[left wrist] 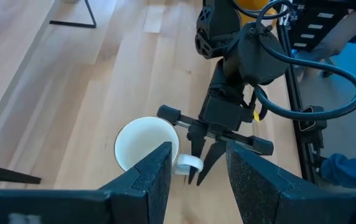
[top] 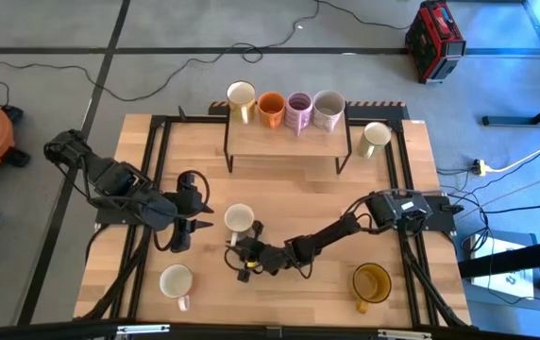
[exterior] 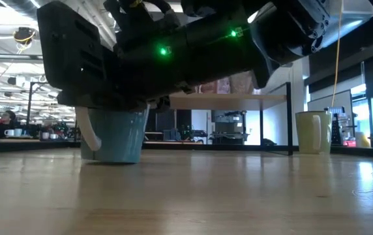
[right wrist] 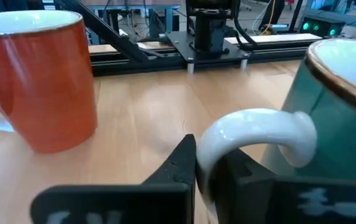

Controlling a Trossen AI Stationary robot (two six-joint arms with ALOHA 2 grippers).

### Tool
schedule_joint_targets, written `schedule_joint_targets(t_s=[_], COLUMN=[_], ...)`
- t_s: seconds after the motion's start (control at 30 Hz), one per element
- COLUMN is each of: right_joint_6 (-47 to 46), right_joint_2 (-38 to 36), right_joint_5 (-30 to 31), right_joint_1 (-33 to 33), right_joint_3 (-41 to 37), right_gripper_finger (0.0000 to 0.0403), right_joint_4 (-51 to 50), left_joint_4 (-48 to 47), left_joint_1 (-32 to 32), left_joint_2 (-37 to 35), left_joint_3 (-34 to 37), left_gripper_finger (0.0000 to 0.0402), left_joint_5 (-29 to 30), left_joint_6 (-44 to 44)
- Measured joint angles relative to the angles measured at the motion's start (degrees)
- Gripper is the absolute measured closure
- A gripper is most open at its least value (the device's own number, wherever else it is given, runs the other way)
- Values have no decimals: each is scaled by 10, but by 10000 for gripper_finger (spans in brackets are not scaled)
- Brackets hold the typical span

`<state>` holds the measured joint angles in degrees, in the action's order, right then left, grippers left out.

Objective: Place coffee mugs
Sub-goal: Put the white and green mug on the shelf

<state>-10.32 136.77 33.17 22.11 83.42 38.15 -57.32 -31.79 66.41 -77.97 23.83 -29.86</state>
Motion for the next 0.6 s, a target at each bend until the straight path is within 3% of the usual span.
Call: schedule_joint_targets(t_s=[0.6], right_joint_6=[20], right_joint_2=[-36], right_joint_5=[-42], right_joint_1=[0], right_joint_3=[-4], right_gripper_finger=[397], right_joint_4=[-34], left_joint_4=[-1], left_joint_1=[0], left_joint_2=[0], left_joint_3=[0], left_gripper_finger=[255], left_joint_5=[1], left_joint_6=[0])
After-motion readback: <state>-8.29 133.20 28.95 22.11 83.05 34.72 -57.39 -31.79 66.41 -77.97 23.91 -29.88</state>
